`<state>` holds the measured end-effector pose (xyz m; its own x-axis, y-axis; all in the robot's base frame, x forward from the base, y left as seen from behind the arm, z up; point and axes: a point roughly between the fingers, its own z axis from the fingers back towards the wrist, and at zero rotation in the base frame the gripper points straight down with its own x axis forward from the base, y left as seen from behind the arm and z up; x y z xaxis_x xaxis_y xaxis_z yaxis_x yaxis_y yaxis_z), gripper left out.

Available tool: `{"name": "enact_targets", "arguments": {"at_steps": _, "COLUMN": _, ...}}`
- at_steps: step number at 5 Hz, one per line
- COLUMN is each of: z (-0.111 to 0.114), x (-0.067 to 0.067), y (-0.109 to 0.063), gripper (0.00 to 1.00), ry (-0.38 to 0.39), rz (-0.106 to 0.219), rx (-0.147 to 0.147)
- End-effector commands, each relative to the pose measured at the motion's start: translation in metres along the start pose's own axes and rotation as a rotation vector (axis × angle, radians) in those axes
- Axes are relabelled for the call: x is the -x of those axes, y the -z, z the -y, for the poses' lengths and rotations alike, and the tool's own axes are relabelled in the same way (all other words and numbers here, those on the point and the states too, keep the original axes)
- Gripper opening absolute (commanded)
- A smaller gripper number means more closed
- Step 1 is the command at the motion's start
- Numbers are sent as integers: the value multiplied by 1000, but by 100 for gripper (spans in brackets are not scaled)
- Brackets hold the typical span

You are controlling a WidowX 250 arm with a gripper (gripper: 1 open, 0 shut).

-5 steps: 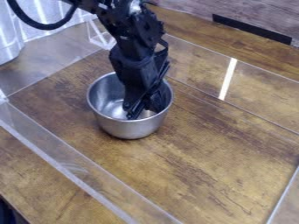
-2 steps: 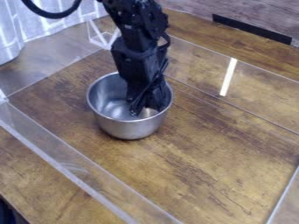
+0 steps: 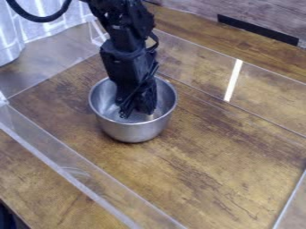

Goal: Put the yellow object in the silver pot

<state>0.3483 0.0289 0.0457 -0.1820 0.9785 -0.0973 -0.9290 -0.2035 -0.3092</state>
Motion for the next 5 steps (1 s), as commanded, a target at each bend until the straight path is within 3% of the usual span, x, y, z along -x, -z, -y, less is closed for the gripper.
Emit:
{"name": "enact_targets", "arguments": {"at_steps": 1, "z": 9, "x": 13, "y": -14, "gripper": 100, "ry": -7, "rz": -11, "rx": 37}}
{"name": "enact_targets", "arguments": {"at_steps": 2, "z": 6, "x": 19, "y": -13, "gripper": 100, "ry": -17, "rz": -12, "rx": 28}}
{"name": "enact_targets", "arguments": {"at_steps": 5, "z": 4, "x": -6, "y": 5, "gripper": 100, "ry": 87, "rz": -40, "rx": -6}}
